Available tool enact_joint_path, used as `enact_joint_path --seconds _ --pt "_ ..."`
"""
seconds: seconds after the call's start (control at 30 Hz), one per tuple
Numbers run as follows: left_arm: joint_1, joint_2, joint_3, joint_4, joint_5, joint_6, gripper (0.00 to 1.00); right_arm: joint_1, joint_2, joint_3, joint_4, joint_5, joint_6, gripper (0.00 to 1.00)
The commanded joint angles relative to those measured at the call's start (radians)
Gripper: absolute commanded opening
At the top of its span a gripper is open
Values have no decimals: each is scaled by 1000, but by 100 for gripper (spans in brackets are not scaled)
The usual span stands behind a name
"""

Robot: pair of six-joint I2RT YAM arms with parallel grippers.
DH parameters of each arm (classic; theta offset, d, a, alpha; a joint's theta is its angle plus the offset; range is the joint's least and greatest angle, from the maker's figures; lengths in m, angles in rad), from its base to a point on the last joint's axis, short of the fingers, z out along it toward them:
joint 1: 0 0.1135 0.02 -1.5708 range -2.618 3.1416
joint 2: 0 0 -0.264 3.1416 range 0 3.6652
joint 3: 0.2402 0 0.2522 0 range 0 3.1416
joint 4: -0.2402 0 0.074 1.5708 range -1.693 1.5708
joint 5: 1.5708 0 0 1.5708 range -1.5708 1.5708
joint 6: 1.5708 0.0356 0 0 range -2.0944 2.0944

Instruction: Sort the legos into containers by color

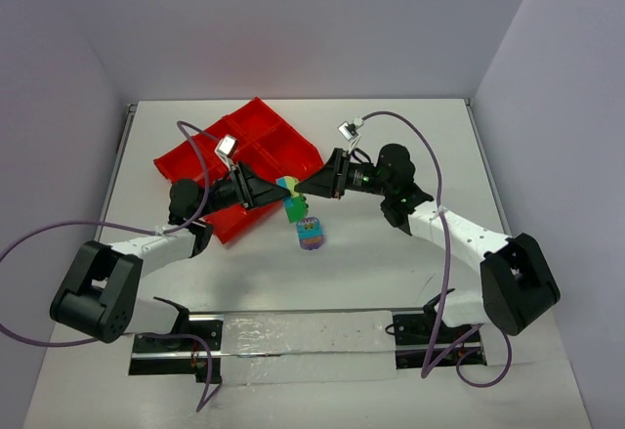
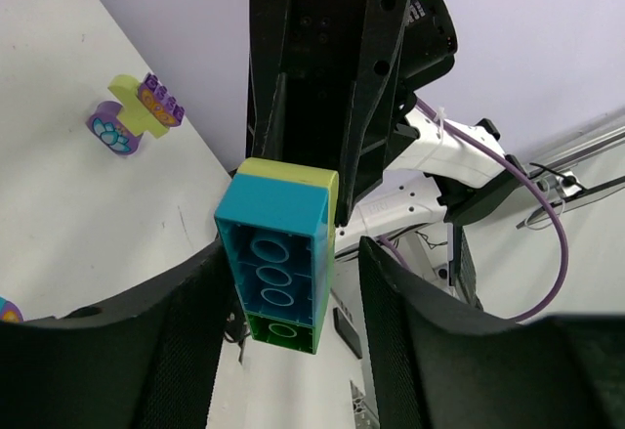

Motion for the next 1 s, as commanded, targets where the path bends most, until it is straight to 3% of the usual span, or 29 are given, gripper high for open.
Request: enact_joint_path --seconds 0.0,0.03,0.13,0.2,0.27,0.4,0.57,0.97 --pt "-15 -11 9 134 2 -20 50 -3 -4 6 50 5 5 22" --pt "-15 -15 9 127 0 -16 45 -3 -4 4 50 5 5 22" --pt "-15 -39 15 70 -15 11 16 -1 -6 -3 50 10 5 24" --pt "-15 -58 22 -1 -21 29 1 -3 -6 0 37 13 -3 33" --pt "-15 -82 26 -50 -33 64 0 -3 -3 18 12 13 -19 47" --pt "-15 -124 24 -140 -55 115 0 -3 4 98 -151 26 -129 59" --pt "-15 -140 32 -174 -60 136 0 1 18 154 -274 21 -212 58" --pt "-22 -116 44 -137 -25 115 0 26 80 198 -271 -64 -220 56"
